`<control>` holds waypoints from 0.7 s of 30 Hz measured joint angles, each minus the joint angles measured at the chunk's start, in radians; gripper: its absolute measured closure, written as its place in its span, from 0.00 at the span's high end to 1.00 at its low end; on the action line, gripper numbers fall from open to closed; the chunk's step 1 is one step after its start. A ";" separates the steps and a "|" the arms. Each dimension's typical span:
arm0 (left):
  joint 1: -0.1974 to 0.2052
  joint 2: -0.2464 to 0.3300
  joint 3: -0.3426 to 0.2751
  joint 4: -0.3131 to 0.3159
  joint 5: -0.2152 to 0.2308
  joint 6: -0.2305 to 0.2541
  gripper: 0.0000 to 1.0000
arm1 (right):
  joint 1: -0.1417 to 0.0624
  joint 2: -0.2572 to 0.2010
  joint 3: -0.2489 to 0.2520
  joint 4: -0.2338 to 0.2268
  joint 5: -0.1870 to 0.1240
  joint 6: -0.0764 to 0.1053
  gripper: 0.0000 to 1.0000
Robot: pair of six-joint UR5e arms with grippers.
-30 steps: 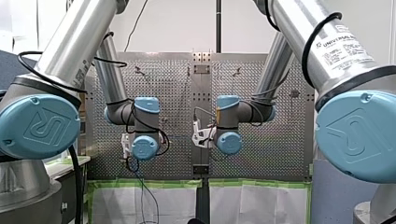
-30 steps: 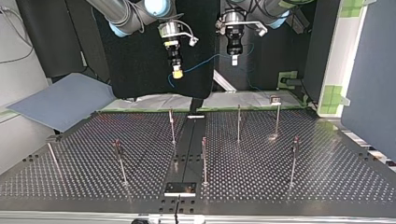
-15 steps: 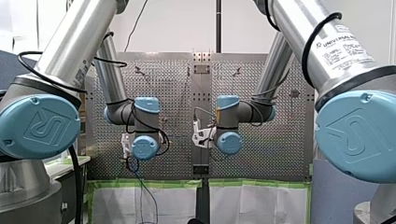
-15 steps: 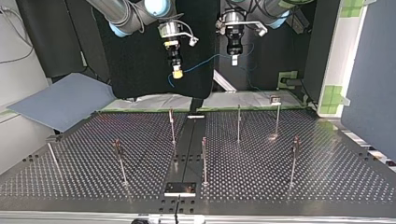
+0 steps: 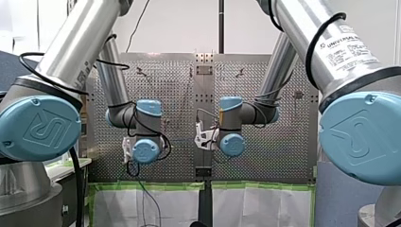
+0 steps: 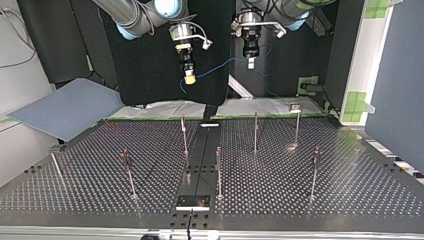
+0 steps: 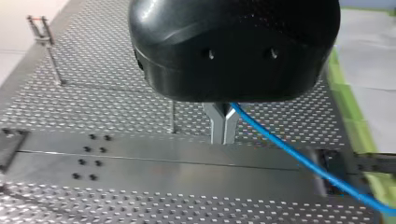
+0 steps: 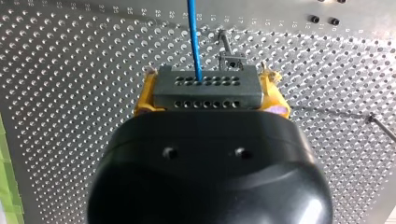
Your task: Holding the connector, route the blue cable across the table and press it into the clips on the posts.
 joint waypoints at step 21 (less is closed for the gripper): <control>-0.001 -0.066 0.000 -0.004 0.000 0.001 0.00 | 0.002 0.003 -0.003 0.003 0.002 -0.003 0.00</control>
